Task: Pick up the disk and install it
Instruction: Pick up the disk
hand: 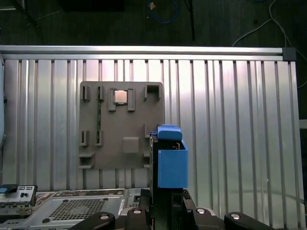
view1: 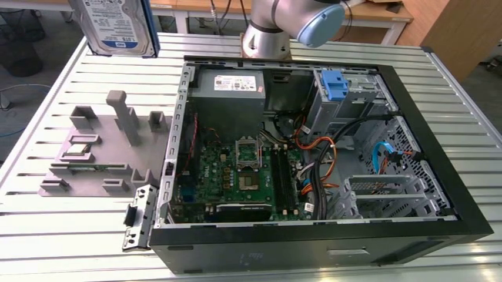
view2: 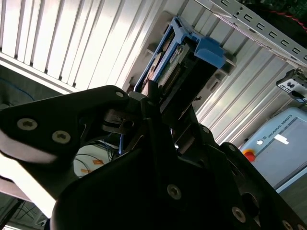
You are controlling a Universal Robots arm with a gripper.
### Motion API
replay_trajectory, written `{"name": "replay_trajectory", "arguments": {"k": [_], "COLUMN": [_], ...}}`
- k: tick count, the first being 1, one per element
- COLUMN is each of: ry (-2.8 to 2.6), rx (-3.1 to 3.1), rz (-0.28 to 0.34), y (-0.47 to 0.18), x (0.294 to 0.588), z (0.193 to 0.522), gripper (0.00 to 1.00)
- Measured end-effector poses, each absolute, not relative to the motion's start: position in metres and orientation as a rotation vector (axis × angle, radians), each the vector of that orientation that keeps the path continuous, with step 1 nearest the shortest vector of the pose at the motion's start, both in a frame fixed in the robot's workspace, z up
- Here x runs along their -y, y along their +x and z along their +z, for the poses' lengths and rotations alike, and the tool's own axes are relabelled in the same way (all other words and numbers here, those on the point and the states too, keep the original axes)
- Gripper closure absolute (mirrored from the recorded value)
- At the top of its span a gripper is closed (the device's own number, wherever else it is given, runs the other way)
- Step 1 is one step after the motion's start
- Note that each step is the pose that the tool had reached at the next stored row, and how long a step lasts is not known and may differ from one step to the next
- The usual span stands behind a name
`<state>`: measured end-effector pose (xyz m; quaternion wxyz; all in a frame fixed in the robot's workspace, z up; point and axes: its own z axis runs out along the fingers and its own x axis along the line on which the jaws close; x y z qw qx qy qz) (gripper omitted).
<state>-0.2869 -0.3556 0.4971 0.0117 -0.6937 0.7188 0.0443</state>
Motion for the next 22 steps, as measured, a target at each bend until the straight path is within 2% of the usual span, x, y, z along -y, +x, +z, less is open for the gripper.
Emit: {"name": "replay_trajectory", "arguments": {"k": [22], "ry": [-2.163], "rx": [-2.241], "rz": [0.138], "y": [-0.264], "x": [0.372], "z": [0.496], "gripper": [0.65]}}
